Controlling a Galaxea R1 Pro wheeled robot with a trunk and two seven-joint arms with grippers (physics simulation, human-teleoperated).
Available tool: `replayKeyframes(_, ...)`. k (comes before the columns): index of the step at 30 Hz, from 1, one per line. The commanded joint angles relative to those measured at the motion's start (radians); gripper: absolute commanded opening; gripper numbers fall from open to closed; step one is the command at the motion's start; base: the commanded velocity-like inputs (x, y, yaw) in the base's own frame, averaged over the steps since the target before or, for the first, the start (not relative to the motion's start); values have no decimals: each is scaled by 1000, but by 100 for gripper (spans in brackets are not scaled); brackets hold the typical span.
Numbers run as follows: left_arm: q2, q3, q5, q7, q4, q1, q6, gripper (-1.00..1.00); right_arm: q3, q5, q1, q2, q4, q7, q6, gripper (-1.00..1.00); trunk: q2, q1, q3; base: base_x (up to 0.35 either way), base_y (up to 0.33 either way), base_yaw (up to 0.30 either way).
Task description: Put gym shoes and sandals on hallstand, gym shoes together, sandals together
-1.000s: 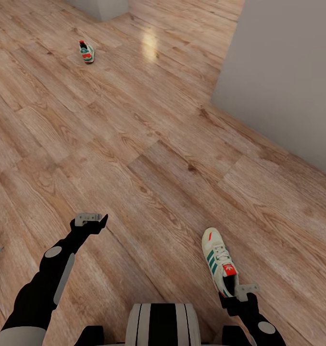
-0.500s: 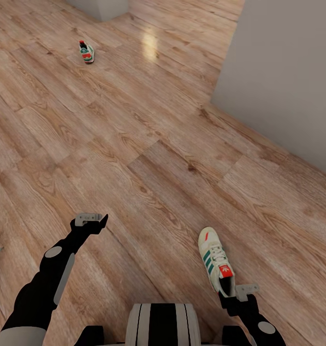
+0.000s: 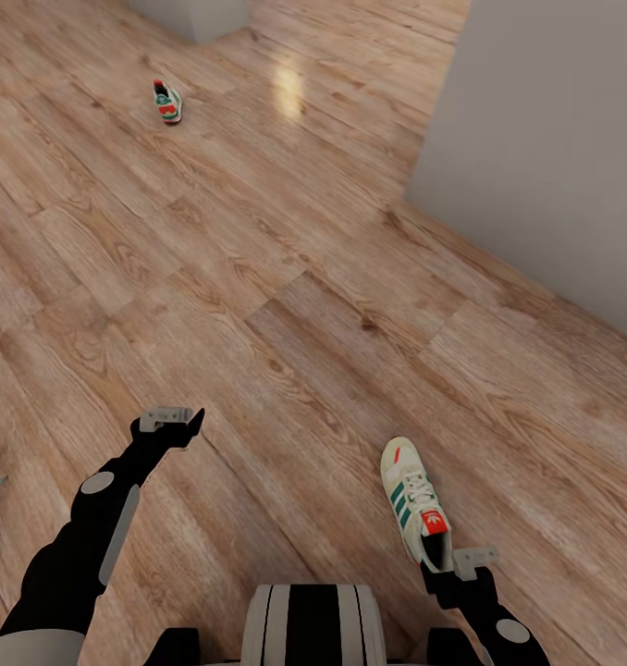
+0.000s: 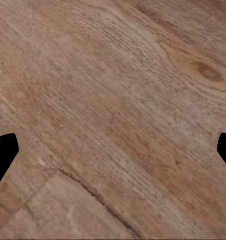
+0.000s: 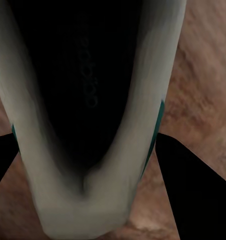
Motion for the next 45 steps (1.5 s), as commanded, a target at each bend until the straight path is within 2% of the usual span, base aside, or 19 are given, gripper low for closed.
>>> replayKeyframes(1, 0, 2, 1, -6, -2, 0, 7, 100, -1, 8, 0, 0, -2, 4, 6, -100, 0, -1, 3, 0, 0, 0)
replayKeyframes(21, 5, 6, -2, -6, 4, 1, 12, 100, 4, 8, 0, 1, -25, 1, 3, -100, 5, -10, 81, 0, 0, 0)
replayKeyframes(27, 11, 53, -1, -7, 11, 24, 9, 100, 7, 8, 0, 3, -46, -1, 2, -100, 6, -12, 109, 0, 0, 0)
replayKeyframes(28, 11, 62, -1, -7, 12, 35, 9, 100, 7, 8, 1, 3, -49, -1, 2, -100, 6, -13, 114, 0, 0, 0)
replayKeyframes(29, 11, 70, -1, -7, 14, 79, 2, 100, 8, 8, 1, 4, -51, -2, 0, -100, 7, -13, 119, 0, 0, -4)
replayKeyframes(30, 10, 70, -1, -7, 14, 93, 0, 100, 8, 8, 2, 3, -50, -2, -7, -100, 7, -14, 124, 0, 0, -23)
replayKeyframes(31, 10, 72, -1, -3, 14, 132, -3, 100, 8, 10, 3, 3, -43, -1, -77, -100, 7, -14, 129, 0, 0, -99)
replayKeyframes(32, 10, 73, -1, 1, 14, 148, -4, 100, 8, 10, 3, 3, -38, -1, -100, -100, 7, -14, 134, 0, 0, -110)
replayKeyframes(33, 9, 86, 0, 14, 18, 186, -7, 100, 8, 11, 4, 3, -18, -1, -131, -100, 8, -15, 140, 0, 0, -123)
replayKeyframes(37, 6, 122, 0, 27, 37, 231, -32, 100, 8, 11, 4, 3, 5, 0, -147, -100, 8, -17, 161, 0, 0, -127)
replayKeyframes(41, 3, 155, 1, 33, 80, 266, -91, 100, 8, 11, 5, 2, 16, 1, -167, -100, 9, -19, 183, 0, 0, -130)
replayKeyframes(45, 1, 176, 2, 37, 163, 297, -175, 100, 8, 14, 6, 1, 21, 3, -212, -100, 10, -20, 204, 0, 0, -135)
